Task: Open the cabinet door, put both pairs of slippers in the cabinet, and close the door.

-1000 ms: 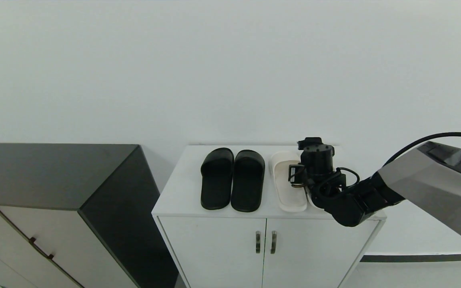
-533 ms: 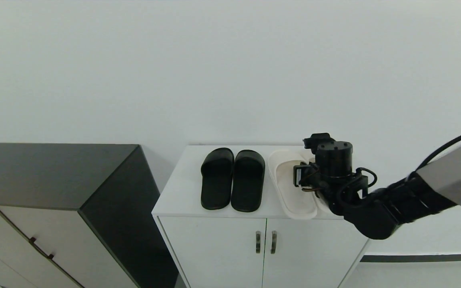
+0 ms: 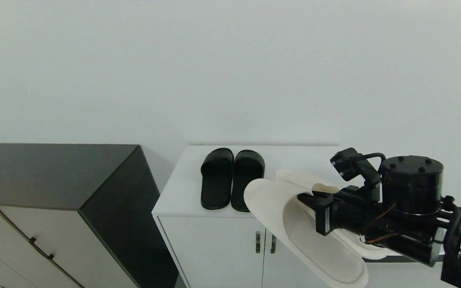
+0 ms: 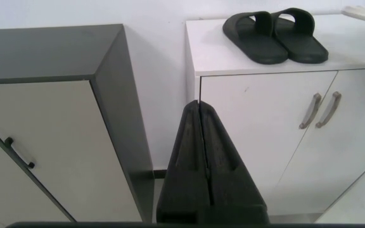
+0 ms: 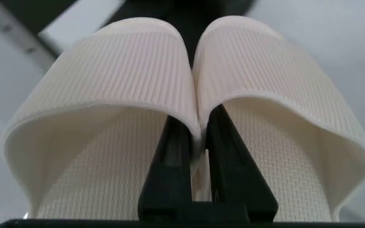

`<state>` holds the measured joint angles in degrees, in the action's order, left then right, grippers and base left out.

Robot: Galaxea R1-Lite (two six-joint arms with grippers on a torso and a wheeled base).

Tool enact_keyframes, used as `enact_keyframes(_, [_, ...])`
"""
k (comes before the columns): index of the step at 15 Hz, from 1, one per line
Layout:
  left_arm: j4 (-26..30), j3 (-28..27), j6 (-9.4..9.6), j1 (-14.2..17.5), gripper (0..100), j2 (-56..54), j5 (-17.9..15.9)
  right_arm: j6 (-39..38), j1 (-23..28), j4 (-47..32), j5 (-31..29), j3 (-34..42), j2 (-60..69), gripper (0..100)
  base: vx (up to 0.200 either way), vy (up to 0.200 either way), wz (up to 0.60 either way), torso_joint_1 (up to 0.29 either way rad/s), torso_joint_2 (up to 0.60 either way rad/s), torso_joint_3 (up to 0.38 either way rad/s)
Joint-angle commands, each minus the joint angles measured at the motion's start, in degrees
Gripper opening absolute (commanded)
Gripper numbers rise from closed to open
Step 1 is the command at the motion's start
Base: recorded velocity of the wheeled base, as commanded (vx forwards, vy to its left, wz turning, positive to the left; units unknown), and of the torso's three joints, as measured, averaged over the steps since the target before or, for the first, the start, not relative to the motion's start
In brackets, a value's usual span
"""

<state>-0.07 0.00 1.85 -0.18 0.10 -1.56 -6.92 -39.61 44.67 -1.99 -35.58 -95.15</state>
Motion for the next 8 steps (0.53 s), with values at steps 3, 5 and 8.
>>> enact_keyframes(3, [0.0, 0.0, -0.01, 0.0, 0, 0.1, 0.0, 0.1, -1.9, -1.7, 5.1, 3.8, 6.3, 0, -0.067, 0.000, 0.00, -0.001, 0.00, 0.001])
enact_keyframes(5, [0.0, 0.0, -0.10, 0.0, 0, 0.1, 0.0, 0.1, -2.0, -1.7, 5.7, 4.0, 6.3, 0, -0.200, 0.000, 0.00, 0.010, 0.01, 0.000])
enact_keyframes(8, [0.0, 0.0, -0.10, 0.0, 0, 0.1, 0.0, 0.1, -2.0, -1.6, 5.8, 4.6, 5.9, 0, -0.200, 0.000, 0.00, -0.009, 0.00, 0.004])
